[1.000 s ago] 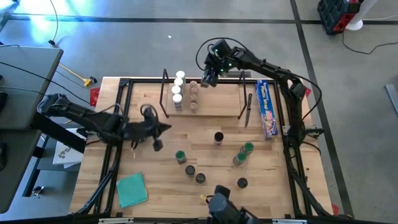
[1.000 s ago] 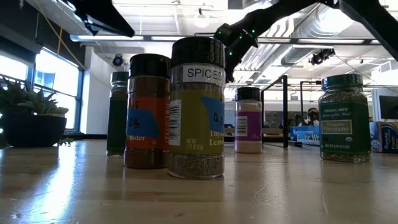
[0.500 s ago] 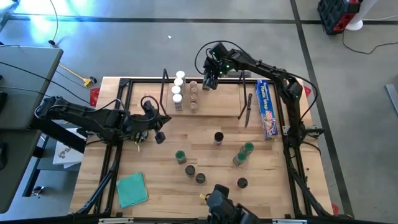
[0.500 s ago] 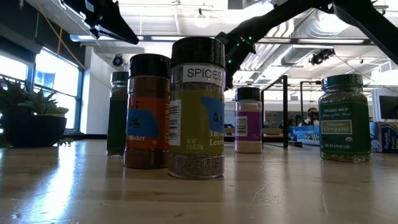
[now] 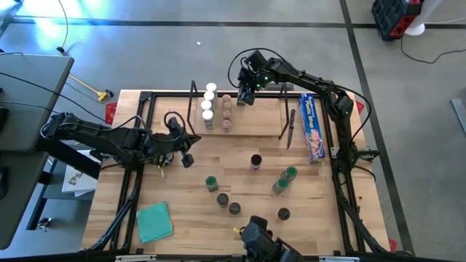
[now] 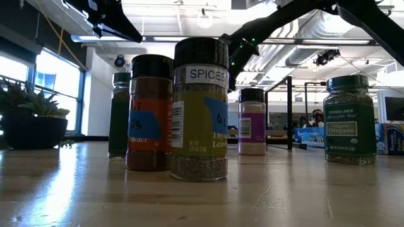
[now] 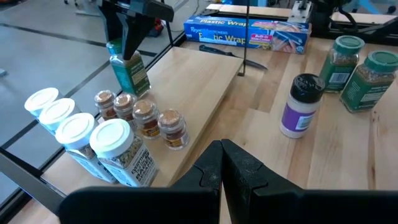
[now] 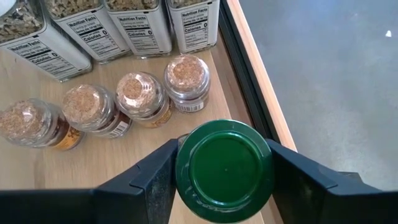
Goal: Shelf spices
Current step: Put the green seasoning bottle on the shelf
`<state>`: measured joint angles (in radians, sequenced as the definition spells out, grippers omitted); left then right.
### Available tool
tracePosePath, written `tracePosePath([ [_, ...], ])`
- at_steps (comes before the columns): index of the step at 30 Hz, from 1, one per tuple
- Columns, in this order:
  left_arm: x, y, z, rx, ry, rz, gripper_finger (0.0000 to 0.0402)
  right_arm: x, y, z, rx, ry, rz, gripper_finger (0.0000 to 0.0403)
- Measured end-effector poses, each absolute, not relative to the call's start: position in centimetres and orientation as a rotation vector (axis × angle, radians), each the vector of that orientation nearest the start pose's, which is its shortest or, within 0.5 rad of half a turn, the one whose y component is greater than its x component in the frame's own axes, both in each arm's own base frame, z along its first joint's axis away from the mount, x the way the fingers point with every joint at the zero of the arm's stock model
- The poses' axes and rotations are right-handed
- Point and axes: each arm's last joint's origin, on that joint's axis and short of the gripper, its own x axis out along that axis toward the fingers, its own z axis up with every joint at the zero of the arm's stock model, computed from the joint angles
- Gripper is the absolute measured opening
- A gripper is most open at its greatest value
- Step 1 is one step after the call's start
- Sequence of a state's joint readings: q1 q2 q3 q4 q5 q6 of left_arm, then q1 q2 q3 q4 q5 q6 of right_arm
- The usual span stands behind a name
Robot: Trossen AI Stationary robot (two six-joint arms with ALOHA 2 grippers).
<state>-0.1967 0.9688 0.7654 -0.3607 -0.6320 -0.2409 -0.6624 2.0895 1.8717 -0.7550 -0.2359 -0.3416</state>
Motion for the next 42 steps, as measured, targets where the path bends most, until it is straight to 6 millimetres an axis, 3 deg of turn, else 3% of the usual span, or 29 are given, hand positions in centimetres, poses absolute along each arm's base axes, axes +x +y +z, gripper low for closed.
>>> tracePosePath([
  [25,19.91,-2.22,28.17,-0.004,0.464,0.482,0.0,36.44,-27.45,25.55,0.092,0.945,-0.217,0.0223],
  [35,19.91,-2.22,28.17,-0.004,0.464,0.482,0.0,36.47,-27.48,25.6,0.083,0.941,-0.215,0.0245],
  [42,19.91,-2.22,28.17,-0.004,0.464,0.482,0.0,36.53,-27.53,25.82,0.01,0.931,-0.188,0.0248],
])
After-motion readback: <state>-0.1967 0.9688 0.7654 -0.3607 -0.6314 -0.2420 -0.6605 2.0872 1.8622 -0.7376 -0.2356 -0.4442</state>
